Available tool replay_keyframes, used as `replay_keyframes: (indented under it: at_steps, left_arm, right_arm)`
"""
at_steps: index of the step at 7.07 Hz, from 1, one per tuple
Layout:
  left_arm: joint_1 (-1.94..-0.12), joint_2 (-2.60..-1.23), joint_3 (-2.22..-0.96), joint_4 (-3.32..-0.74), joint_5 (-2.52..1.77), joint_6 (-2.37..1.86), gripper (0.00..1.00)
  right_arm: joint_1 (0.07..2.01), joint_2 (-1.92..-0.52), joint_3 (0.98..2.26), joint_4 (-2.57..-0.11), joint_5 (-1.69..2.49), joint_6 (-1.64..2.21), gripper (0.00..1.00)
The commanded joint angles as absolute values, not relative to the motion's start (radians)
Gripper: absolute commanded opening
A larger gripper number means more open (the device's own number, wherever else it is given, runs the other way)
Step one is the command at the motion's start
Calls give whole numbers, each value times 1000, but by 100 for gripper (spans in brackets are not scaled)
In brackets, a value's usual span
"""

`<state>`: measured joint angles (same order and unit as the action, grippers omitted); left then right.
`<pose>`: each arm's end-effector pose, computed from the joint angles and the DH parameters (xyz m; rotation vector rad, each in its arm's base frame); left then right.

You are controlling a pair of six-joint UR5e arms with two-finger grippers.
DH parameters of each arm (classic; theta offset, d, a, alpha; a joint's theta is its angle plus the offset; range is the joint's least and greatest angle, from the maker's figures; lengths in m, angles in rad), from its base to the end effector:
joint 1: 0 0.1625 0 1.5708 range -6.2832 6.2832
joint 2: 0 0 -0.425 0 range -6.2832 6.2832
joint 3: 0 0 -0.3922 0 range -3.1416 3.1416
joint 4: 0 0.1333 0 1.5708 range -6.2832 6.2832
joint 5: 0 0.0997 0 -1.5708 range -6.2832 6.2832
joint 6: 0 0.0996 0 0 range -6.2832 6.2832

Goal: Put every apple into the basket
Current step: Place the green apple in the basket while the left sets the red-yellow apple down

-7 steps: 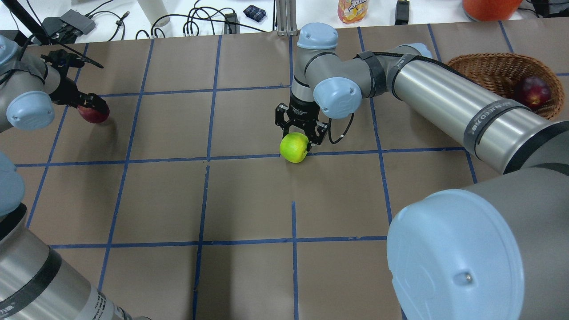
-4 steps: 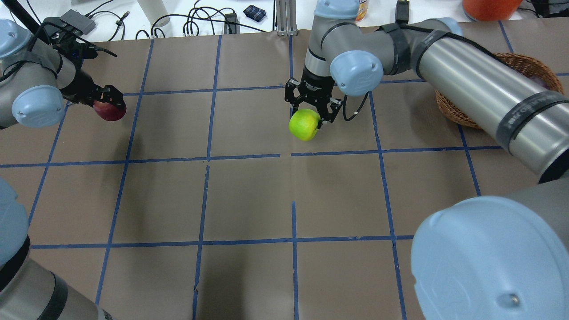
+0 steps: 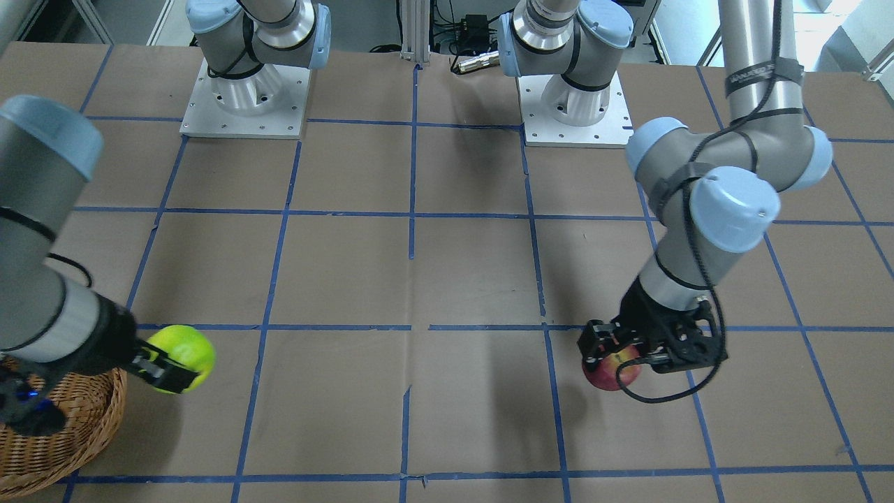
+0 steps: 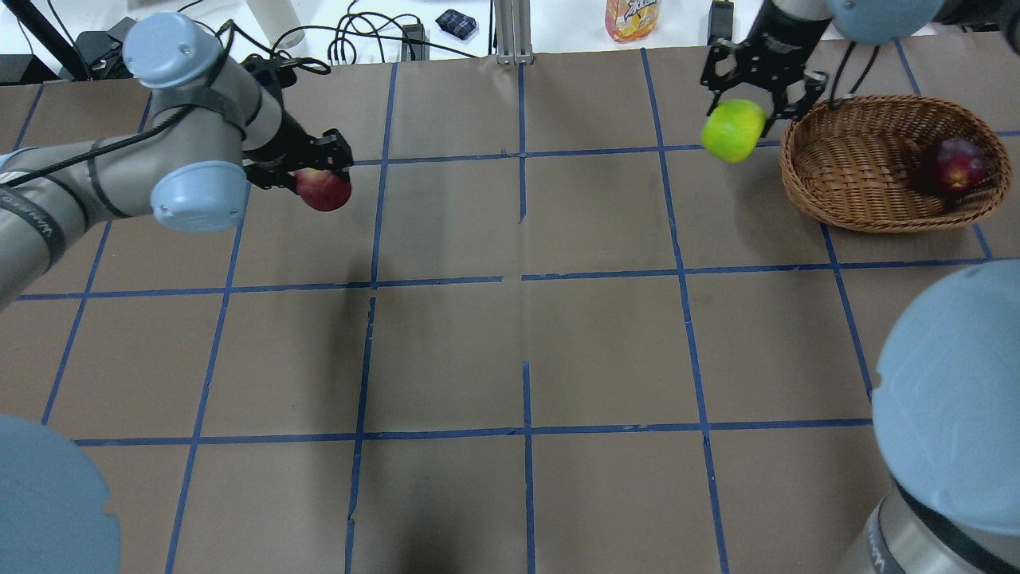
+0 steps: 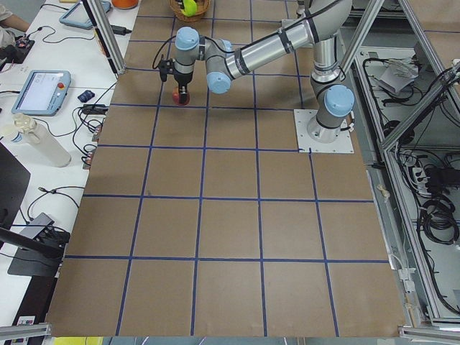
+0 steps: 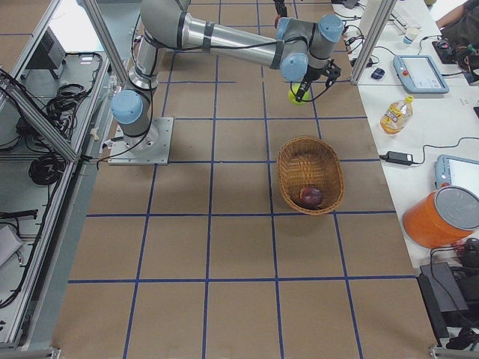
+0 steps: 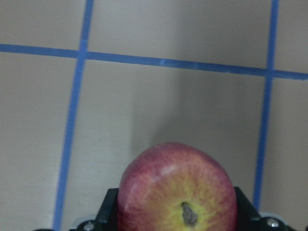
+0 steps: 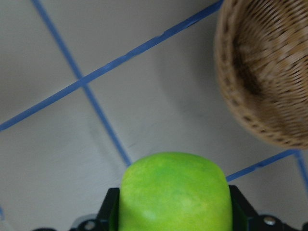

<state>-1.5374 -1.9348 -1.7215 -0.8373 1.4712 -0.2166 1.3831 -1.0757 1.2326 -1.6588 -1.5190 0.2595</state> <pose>-0.1227 -0.6160 0.2915 0.3585 -2.9851 0.3151 0.0088 -0.6958 0.3691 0.6880 3.0129 0.1093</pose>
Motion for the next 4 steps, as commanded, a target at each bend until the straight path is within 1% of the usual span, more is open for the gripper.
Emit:
replay_keyframes:
  at_steps: [1, 2, 4]
  left_arm:
    - [-1768, -1982, -1718, -755, 1473, -620, 41]
    - [-1832, -2018, -1718, -705, 1473, -728, 41]
    - [-1940, -2065, -1730, -663, 1559, -814, 43]
  right_arm:
    - [1232, -1056, 1206, -1657, -1659, -151, 0]
    - [1192, -1019, 1197, -1664, -1667, -232, 0]
    - [1149, -933, 1209, -1826, -1730, -430, 0]
